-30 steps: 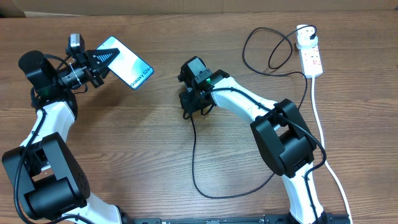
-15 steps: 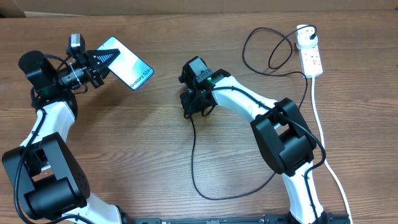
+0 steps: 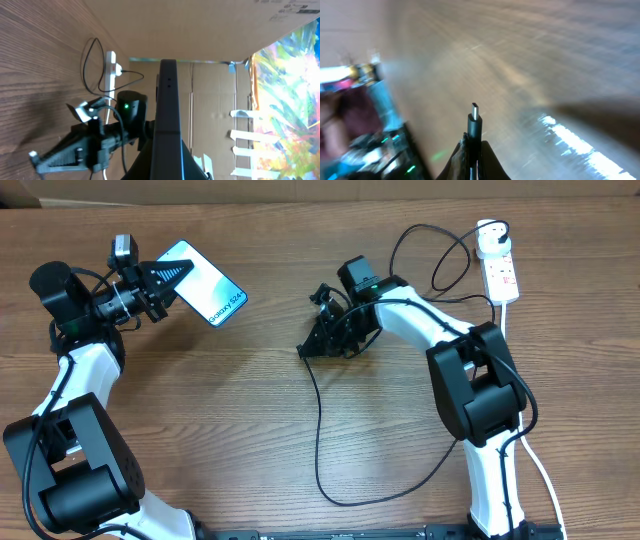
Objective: Plug charger to phone and switch on socket
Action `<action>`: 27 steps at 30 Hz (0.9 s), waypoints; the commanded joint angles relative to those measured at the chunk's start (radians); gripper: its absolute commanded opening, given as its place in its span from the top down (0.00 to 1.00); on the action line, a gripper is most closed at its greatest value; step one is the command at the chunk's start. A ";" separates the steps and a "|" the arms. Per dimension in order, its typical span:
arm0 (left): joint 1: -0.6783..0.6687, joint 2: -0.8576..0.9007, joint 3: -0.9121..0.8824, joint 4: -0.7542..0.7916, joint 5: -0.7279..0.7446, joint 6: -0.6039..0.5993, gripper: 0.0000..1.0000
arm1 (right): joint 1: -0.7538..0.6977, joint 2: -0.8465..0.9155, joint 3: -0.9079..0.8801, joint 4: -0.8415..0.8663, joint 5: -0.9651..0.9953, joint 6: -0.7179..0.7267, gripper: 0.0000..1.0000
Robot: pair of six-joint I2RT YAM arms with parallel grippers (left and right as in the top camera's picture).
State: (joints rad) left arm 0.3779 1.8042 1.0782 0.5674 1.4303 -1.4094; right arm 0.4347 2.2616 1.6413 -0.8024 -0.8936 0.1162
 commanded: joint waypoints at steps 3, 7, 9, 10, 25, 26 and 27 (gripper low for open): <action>0.003 0.002 0.017 0.006 0.066 0.019 0.96 | 0.001 -0.151 -0.004 -0.052 -0.287 -0.127 0.96; 0.003 0.002 0.017 0.010 0.099 0.020 0.96 | 0.002 -0.195 -0.004 -0.089 -0.389 -0.144 0.96; 0.003 0.002 0.017 0.013 0.121 0.019 0.96 | 0.003 -0.216 -0.004 -0.113 -0.433 -0.151 0.96; 0.003 0.002 0.017 0.013 0.129 0.021 0.96 | 0.003 -0.222 -0.004 -0.121 -0.436 -0.151 0.96; 0.002 0.002 0.017 0.013 0.149 0.026 0.96 | 0.081 -0.280 -0.003 -0.209 -0.500 -0.181 0.96; 0.002 0.002 0.017 0.013 0.149 0.026 0.96 | 0.091 -0.280 -0.004 -0.209 -0.481 -0.180 0.96; 0.001 0.002 0.017 0.013 0.149 0.026 0.96 | 0.103 -0.280 -0.003 -0.209 -0.468 -0.180 0.96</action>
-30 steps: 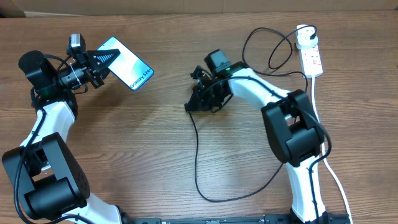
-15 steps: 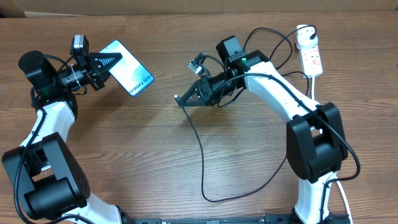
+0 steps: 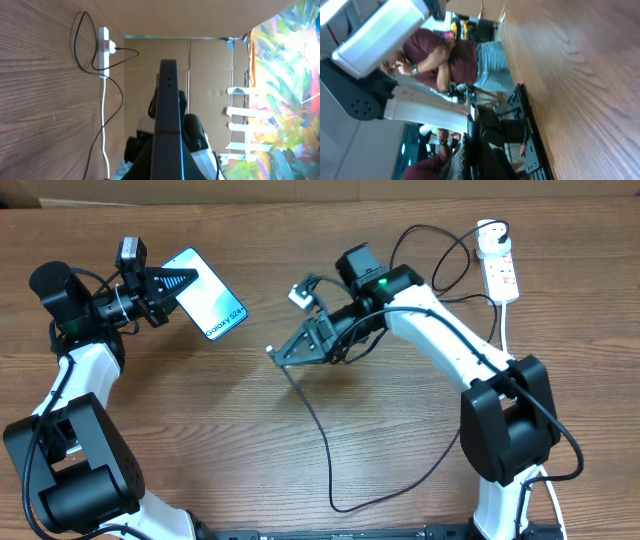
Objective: Plug charger to phone and switch on socket
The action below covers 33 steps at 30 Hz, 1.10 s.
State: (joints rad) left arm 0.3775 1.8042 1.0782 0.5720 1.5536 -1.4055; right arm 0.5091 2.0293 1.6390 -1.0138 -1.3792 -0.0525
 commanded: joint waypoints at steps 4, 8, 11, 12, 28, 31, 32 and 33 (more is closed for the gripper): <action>-0.004 0.002 0.017 0.008 0.026 0.023 0.96 | 0.063 -0.049 0.018 0.008 0.044 0.000 0.96; -0.014 0.002 0.017 0.008 0.027 0.023 0.96 | 0.082 -0.065 0.055 0.009 0.134 0.050 0.96; -0.026 0.002 0.017 0.008 0.027 0.023 0.96 | 0.091 -0.071 0.082 0.010 0.186 0.068 0.96; -0.031 0.002 0.017 0.008 0.027 0.023 0.96 | 0.091 -0.071 0.089 0.013 0.191 0.076 0.96; -0.080 0.002 0.017 0.008 0.027 0.023 0.96 | 0.048 -0.071 0.092 0.100 0.139 0.135 0.97; -0.086 0.002 0.017 0.008 0.027 0.023 0.96 | 0.041 -0.071 0.098 0.101 0.134 0.135 0.96; -0.086 0.002 0.017 0.008 0.027 0.023 0.96 | 0.038 -0.071 0.103 0.101 0.127 0.135 0.97; -0.086 0.002 0.017 0.008 0.027 0.023 0.96 | 0.034 -0.071 0.108 0.100 0.120 0.135 0.97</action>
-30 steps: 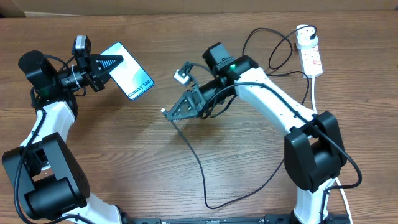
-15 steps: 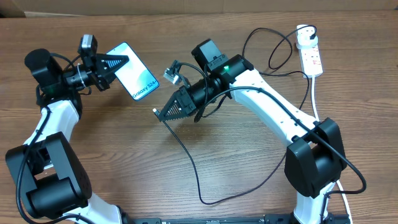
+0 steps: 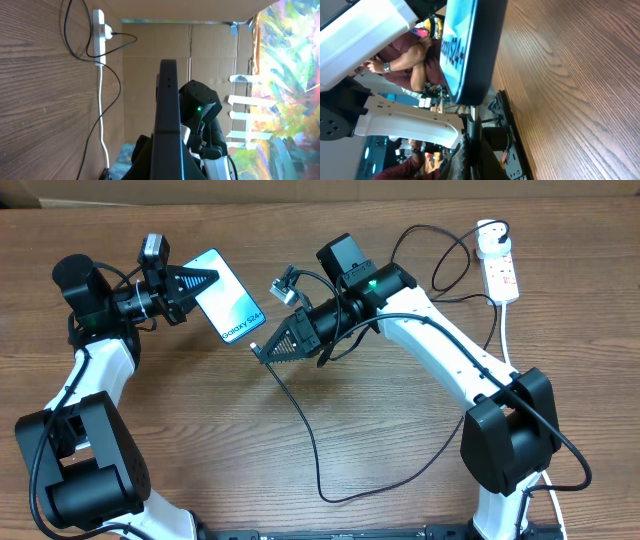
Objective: Plug charger to phone and switch on socket
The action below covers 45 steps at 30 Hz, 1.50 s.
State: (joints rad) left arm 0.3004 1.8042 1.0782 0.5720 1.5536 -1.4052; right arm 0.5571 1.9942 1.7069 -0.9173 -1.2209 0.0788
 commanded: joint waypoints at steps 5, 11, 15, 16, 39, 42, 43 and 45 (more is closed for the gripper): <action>-0.008 0.002 0.017 0.008 0.027 0.023 0.96 | -0.021 -0.036 0.056 0.003 -0.042 0.005 0.97; -0.014 0.002 0.017 0.008 0.027 0.023 0.96 | -0.021 -0.036 0.056 0.008 -0.056 0.004 0.97; -0.020 0.002 0.017 0.008 0.027 0.022 0.96 | -0.021 -0.036 0.056 0.014 -0.056 0.005 0.97; -0.023 0.002 0.017 0.008 0.027 0.022 0.96 | -0.021 -0.036 0.056 0.016 -0.056 0.005 0.97; -0.032 0.002 0.017 0.008 0.027 0.022 0.96 | -0.019 -0.036 0.055 0.018 0.042 0.042 0.97; -0.033 0.002 0.017 0.008 0.027 0.022 0.96 | -0.019 -0.036 0.055 0.034 0.041 0.057 0.97; -0.033 0.002 0.017 0.008 0.027 0.022 0.96 | -0.019 -0.036 0.055 0.035 0.041 0.062 0.97; -0.033 0.002 0.017 0.008 0.027 0.023 0.96 | -0.019 -0.036 0.055 0.037 0.040 0.064 0.97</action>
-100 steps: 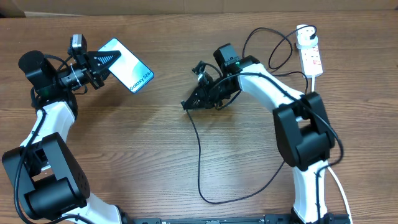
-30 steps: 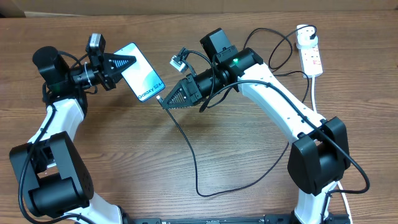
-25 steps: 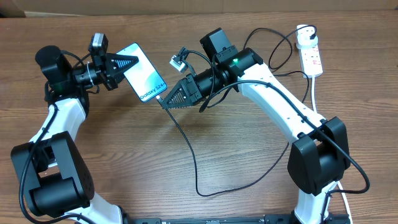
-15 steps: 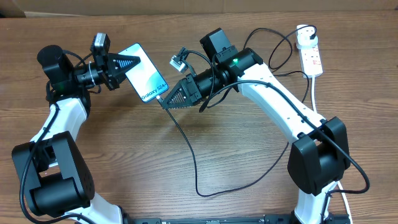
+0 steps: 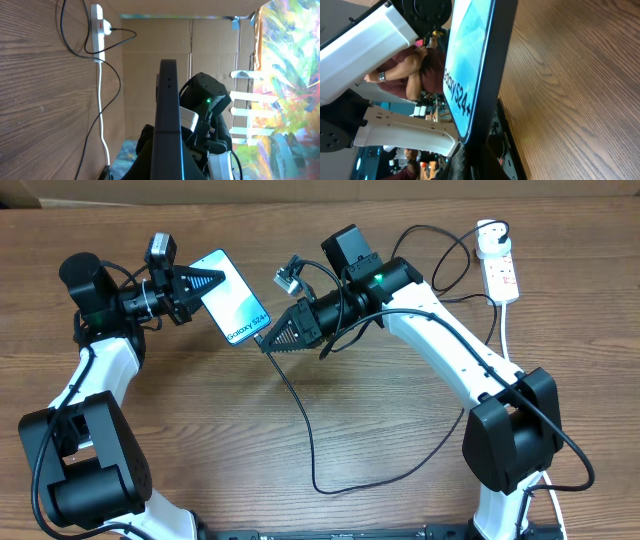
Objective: Plug charger to phone and switch on socket
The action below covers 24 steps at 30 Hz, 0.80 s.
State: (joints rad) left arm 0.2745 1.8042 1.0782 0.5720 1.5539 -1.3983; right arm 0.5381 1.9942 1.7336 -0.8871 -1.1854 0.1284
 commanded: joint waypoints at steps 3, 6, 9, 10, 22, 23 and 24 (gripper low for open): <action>-0.006 0.002 0.017 0.008 0.026 0.029 0.96 | 0.000 -0.036 0.028 -0.002 -0.001 0.014 0.97; -0.004 0.002 0.017 0.008 0.026 0.034 0.96 | 0.000 -0.036 0.028 -0.013 -0.018 0.013 0.97; -0.004 0.002 0.017 0.008 0.026 0.035 0.96 | 0.000 -0.036 0.028 -0.024 -0.021 0.013 0.97; -0.004 0.002 0.017 0.008 0.026 0.039 0.96 | 0.000 -0.036 0.028 -0.029 -0.024 0.009 0.96; -0.004 0.002 0.017 0.008 0.026 0.038 0.96 | 0.000 -0.036 0.028 -0.041 -0.066 -0.005 0.97; -0.004 0.002 0.017 0.008 0.026 0.038 0.96 | 0.000 -0.036 0.028 -0.040 -0.066 -0.005 0.97; -0.004 0.002 0.017 0.008 0.026 0.038 0.96 | 0.000 -0.036 0.028 -0.039 -0.066 -0.005 0.97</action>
State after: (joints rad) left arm 0.2745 1.8042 1.0782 0.5720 1.5539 -1.3796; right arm 0.5381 1.9942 1.7336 -0.9302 -1.2232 0.1337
